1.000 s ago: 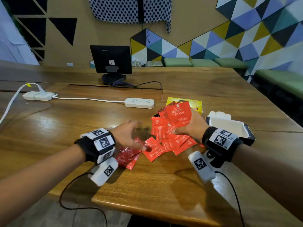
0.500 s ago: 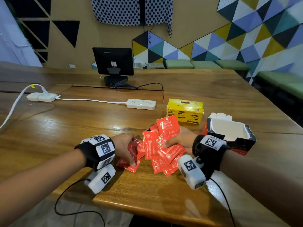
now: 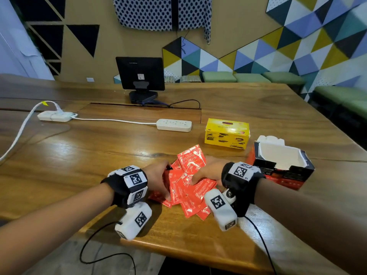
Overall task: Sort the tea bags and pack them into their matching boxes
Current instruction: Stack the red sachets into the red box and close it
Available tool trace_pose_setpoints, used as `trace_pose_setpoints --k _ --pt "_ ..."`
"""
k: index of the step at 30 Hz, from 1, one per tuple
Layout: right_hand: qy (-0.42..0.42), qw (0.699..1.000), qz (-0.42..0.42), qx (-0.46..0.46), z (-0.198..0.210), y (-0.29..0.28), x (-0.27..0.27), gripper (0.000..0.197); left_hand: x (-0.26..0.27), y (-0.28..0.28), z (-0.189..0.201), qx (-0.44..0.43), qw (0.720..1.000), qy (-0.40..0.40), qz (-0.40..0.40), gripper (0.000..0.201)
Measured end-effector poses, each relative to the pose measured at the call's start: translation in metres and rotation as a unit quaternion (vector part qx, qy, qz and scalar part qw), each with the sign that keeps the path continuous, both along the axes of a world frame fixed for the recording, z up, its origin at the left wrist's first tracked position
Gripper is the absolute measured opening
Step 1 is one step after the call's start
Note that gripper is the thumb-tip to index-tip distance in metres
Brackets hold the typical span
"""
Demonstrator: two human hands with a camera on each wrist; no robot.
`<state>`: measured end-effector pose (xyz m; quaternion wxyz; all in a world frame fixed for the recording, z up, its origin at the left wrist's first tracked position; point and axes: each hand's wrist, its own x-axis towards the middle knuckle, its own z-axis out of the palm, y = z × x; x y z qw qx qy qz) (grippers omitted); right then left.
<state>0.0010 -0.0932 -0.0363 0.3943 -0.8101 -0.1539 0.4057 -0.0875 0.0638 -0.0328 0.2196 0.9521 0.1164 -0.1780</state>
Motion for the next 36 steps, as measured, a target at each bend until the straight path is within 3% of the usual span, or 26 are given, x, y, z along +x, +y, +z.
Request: trace_pose_setpoints --k 3,7,14,18,23,28,36 --pt "0.004 1.0 0.002 -0.001 -0.002 -0.002 0.001 0.028 -0.001 0.0 -0.003 -0.031 0.999 -0.003 0.007 0.081" --pt "-0.037 0.999 -0.021 0.031 -0.006 -0.005 0.01 0.061 -0.001 -0.005 -0.001 -0.109 0.994 -0.022 0.008 0.087" --pt "-0.029 0.997 -0.033 0.063 -0.009 -0.024 0.016 0.08 0.007 -0.017 0.001 -0.322 0.946 -0.023 0.033 0.071" --pt "-0.061 0.993 -0.037 0.093 -0.002 -0.031 0.011 0.078 0.013 -0.028 -0.002 -0.317 0.946 -0.063 0.016 0.049" --pt "-0.166 0.976 -0.048 0.133 0.01 -0.04 0.01 0.082 0.022 -0.032 0.003 -0.285 0.949 -0.134 0.013 0.041" --pt "-0.179 0.964 -0.068 0.186 0.025 -0.045 0.016 0.077 0.033 -0.037 0.014 -0.232 0.937 -0.259 0.002 0.042" --pt "-0.196 0.97 -0.03 0.14 0.001 -0.054 0.009 0.075 0.035 -0.036 -0.013 -0.195 0.951 -0.228 -0.076 0.094"
